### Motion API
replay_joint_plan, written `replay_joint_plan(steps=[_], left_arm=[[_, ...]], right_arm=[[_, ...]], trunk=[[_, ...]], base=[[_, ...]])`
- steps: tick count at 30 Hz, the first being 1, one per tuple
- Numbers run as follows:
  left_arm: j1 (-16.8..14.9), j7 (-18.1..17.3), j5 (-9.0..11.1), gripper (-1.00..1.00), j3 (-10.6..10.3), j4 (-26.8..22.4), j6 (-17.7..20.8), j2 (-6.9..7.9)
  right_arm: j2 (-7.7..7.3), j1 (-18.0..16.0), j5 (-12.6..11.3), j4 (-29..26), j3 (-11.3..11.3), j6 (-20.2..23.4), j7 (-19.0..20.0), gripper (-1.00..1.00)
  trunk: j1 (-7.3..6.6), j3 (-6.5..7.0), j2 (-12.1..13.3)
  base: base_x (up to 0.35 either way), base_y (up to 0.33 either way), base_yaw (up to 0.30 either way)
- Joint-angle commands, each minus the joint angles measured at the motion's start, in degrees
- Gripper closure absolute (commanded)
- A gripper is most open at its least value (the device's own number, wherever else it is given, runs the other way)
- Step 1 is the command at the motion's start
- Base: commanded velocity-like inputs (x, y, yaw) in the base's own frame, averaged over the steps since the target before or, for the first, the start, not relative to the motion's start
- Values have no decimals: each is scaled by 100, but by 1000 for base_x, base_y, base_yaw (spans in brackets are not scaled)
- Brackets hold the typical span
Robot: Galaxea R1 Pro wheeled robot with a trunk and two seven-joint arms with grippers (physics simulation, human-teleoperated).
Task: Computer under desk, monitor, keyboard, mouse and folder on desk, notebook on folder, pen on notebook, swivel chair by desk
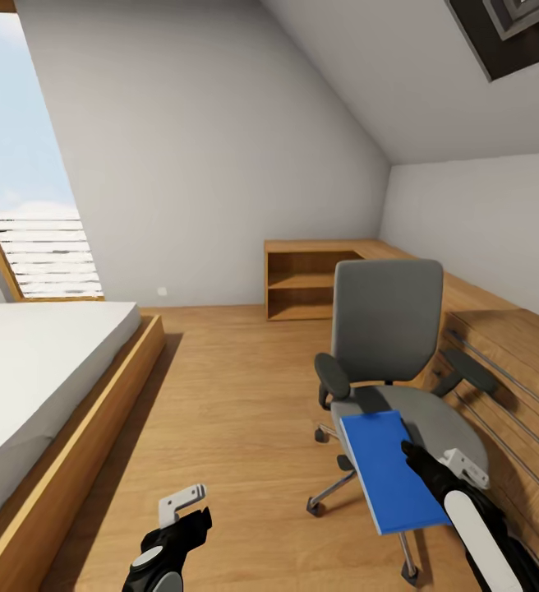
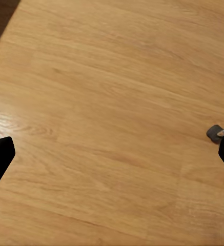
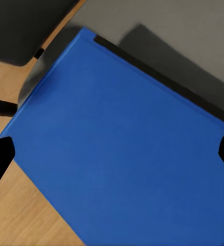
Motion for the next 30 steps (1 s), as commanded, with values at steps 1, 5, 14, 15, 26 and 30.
replay_joint_plan(steps=[1, 5, 14, 15, 26, 30], left_arm=[[-6, 41, 24, -100, -13, -4, 19, 5], [-6, 41, 24, -100, -13, 3, 19, 5], [-6, 34, 41, -100, 3, 31, 19, 23], [-6, 33, 43, -100, 5, 37, 19, 28], [-6, 28, 39, -100, -4, 86, 19, 17], [-6, 28, 42, -100, -4, 90, 19, 15]], right_arm=[[-3, 22, -32, -42, -1, 24, -33, -100], [0, 514, -24, -842, -7, -13, -41, -100], [14, 797, -32, -1240, -13, -12, -42, -100], [17, 798, -32, -1254, -14, -12, -42, -100], [36, 804, -32, -1310, -89, -19, -59, -100], [31, 804, -32, -1309, -97, -20, -59, -100]], trunk=[[22, -24, -45], [110, -96, -205], [132, -114, -245], [132, -114, -245], [132, -106, -245], [132, -96, -245]], base=[[0, 0, 0], [0, 0, 0], [0, 0, 0], [0, 0, 0], [-126, 91, -69], [-19, 54, -252]])
